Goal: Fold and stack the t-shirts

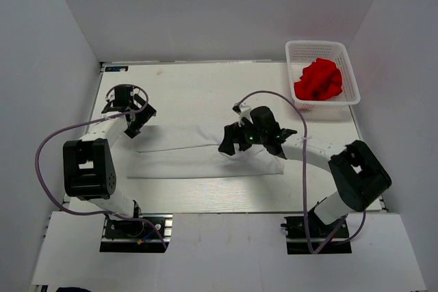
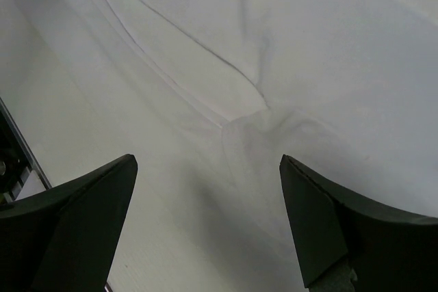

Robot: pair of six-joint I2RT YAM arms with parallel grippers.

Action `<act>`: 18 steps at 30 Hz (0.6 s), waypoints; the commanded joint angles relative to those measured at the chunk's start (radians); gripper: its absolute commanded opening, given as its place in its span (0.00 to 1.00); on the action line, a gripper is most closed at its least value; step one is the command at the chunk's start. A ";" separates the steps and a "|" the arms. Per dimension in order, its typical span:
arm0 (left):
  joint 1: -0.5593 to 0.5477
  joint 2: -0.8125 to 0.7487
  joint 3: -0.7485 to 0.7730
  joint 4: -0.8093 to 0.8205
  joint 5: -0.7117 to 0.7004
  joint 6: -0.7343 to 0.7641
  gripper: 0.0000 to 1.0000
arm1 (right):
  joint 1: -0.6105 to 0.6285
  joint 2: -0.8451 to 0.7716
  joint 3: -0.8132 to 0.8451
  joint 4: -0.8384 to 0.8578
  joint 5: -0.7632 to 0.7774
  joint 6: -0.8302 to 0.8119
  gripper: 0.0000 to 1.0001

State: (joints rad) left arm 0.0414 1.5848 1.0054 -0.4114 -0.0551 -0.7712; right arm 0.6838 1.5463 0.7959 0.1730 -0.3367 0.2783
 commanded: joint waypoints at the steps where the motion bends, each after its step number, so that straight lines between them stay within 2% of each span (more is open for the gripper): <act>1: -0.009 -0.022 -0.033 0.035 0.021 0.012 1.00 | -0.001 -0.054 0.016 -0.041 0.067 -0.037 0.90; 7: -0.009 0.026 -0.062 0.056 0.058 0.021 1.00 | 0.000 -0.012 0.003 -0.059 0.071 -0.025 0.90; 11: -0.009 0.081 -0.062 0.026 0.012 0.021 1.00 | 0.003 0.011 -0.009 -0.096 0.047 -0.030 0.90; 14: -0.009 0.092 -0.062 0.000 -0.006 0.021 1.00 | 0.013 -0.028 -0.050 -0.161 0.015 -0.040 0.90; 18: -0.009 0.103 -0.062 -0.020 -0.034 0.010 1.00 | 0.025 -0.156 -0.154 -0.248 -0.039 -0.036 0.90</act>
State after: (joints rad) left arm 0.0334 1.6638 0.9535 -0.3809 -0.0444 -0.7612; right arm 0.6956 1.4815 0.6918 0.0147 -0.3122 0.2535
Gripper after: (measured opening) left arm 0.995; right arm 0.904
